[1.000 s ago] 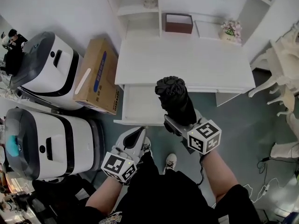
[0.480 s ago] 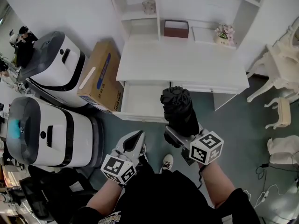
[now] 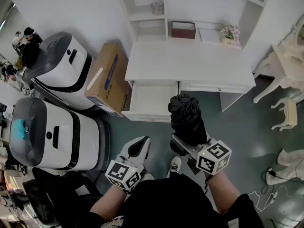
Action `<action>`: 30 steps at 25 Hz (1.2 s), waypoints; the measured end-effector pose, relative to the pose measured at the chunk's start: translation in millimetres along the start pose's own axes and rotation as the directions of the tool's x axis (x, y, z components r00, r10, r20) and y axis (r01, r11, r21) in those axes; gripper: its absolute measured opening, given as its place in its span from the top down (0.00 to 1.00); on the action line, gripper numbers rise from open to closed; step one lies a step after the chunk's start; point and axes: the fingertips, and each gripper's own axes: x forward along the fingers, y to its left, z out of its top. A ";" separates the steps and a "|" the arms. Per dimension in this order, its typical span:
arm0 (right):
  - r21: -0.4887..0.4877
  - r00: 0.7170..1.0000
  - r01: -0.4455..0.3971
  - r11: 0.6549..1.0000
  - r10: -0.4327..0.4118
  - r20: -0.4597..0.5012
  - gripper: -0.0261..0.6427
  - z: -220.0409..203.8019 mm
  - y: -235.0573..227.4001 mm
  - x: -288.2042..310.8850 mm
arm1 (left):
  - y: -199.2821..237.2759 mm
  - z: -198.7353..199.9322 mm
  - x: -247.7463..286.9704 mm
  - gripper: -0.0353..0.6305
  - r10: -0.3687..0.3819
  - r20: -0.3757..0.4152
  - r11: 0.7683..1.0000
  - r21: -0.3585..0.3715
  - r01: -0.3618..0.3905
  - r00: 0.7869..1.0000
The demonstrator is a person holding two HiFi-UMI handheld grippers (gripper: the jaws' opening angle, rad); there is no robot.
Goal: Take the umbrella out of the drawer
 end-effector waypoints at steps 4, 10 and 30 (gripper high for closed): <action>0.022 1.000 0.022 1.000 -0.022 0.008 0.54 -13.0 23.1 6.1 | 8.4 -1.3 -21.0 0.95 -0.035 -0.001 0.999 0.000 0.035 0.999; 0.048 0.998 0.058 0.997 -0.059 0.037 0.54 -30.6 65.1 15.6 | 22.2 -6.5 -60.4 0.95 -0.074 -0.011 0.997 0.000 0.074 0.997; 0.115 0.990 0.128 0.985 -0.135 0.046 0.54 -115.1 171.2 17.6 | 30.0 -41.1 -161.9 0.95 -0.127 -0.023 0.992 -0.017 0.127 0.992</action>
